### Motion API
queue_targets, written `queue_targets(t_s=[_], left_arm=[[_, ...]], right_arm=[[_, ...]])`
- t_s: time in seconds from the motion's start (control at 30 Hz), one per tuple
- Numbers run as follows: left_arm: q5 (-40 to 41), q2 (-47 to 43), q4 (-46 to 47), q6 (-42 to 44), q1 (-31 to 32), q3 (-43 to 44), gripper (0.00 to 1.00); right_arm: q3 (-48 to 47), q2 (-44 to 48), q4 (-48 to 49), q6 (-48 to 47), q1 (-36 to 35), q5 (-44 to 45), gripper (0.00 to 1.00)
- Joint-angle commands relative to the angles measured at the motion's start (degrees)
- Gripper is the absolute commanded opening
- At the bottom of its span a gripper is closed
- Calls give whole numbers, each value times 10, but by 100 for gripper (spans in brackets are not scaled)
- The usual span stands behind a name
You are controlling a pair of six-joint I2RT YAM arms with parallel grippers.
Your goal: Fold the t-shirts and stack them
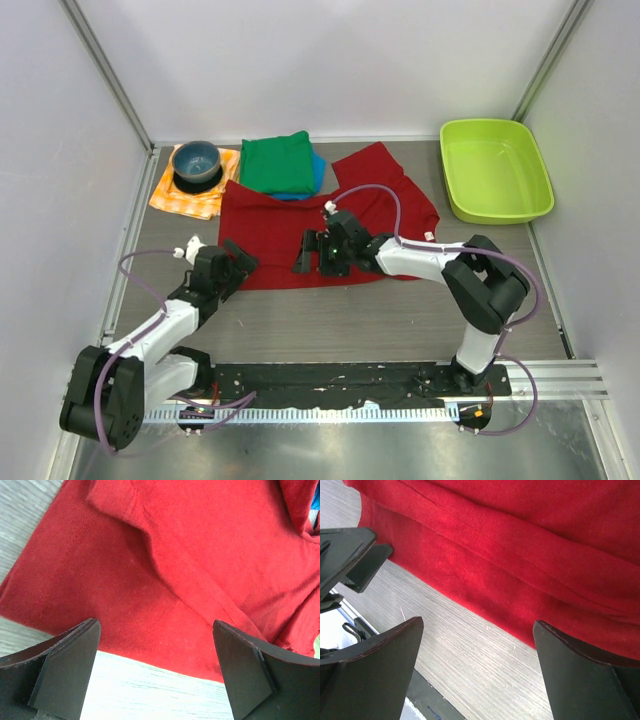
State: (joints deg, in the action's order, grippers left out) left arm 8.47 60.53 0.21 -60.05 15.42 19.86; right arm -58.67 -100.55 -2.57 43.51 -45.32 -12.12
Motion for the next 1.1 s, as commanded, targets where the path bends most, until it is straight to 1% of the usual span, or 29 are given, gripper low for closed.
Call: queue_targets(t_s=[0.0,0.37,0.5,0.63,0.83,0.93,0.97,1.07], left_arm=[[15,-31,-29,4,0,-17,100],[22,-87,-70,11,0,-33,100],[31,-100,-86,15,1,-36,100],[34,-107,-88,19,0,-39,100],[31,-103,-81,16,0,-47,100],[30,-98,-75,16,0,-47,100],[30,-98,-74,18,0,-47,100],[27,-100,-74,19,0,-46,100]], right_arm=[[-20,-16,45,-5,-4,-4,98],[-71,-74,46,-26,5,17,98],[-95,-93,39,-36,20,25,98],[-121,-121,34,-50,56,29,98],[-180,-164,43,-76,89,58,98],[-225,-184,45,-90,100,82,98],[-244,-186,48,-96,100,108,98],[-267,-173,49,-111,100,111,98]])
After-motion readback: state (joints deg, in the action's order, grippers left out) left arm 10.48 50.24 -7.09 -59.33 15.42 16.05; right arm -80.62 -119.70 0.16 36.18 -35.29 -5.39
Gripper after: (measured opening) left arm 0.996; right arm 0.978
